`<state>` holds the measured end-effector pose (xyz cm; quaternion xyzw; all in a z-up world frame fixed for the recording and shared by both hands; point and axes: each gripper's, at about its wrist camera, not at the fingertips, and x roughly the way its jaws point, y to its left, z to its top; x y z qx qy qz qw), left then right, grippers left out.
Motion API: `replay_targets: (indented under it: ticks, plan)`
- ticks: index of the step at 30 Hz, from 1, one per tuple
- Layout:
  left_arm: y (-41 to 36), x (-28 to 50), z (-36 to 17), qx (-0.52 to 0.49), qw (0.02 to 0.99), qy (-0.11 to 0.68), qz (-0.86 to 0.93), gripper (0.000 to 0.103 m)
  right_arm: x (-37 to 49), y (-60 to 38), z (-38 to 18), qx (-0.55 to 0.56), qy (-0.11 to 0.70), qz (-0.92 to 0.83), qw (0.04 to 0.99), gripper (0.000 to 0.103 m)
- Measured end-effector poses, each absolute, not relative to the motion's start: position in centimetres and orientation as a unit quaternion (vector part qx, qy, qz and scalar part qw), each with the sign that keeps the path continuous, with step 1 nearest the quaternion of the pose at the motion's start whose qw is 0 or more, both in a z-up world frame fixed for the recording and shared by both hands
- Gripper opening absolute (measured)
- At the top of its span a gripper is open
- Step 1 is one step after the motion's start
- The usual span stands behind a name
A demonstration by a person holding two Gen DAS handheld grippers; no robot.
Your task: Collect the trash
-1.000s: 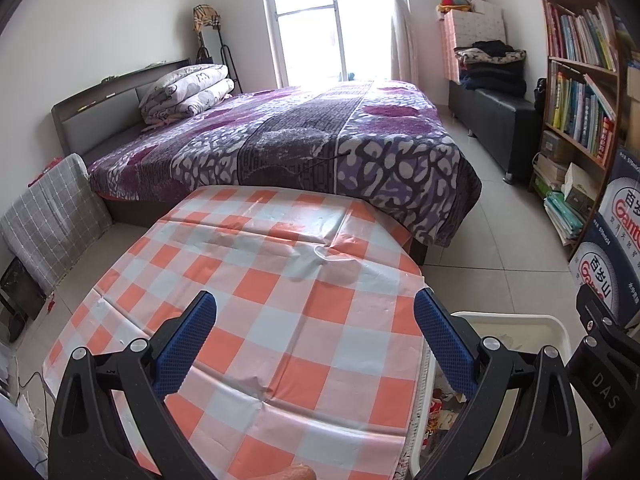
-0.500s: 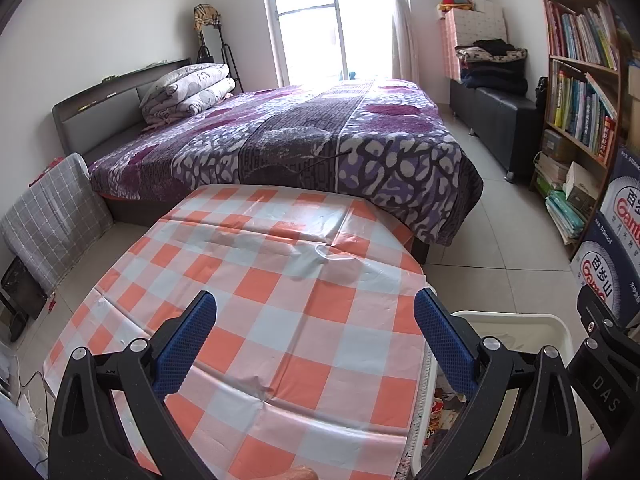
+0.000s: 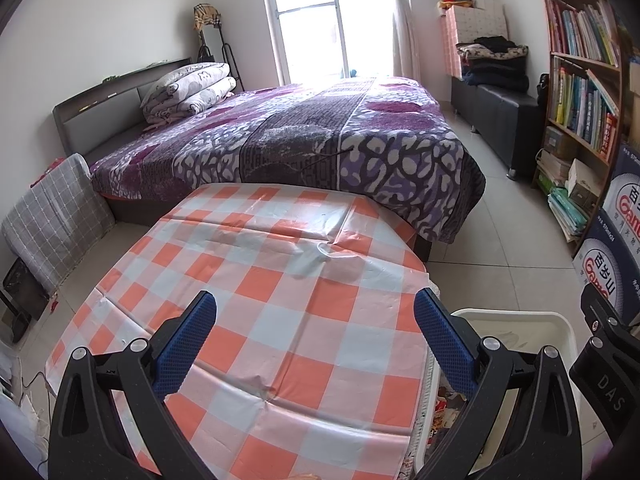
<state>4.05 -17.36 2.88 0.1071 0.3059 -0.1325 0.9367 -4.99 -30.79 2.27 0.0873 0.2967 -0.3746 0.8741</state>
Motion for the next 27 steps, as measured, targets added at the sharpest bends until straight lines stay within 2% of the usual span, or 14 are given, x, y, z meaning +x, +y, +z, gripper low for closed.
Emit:
replay_targets:
  ticks: [27]
  plan:
    - [-16.0,3.8,2.6,0.097,0.931,0.312,-0.160,0.093,-5.3,-29.4,1.2,0.085,0.309,-0.372,0.871,0.096]
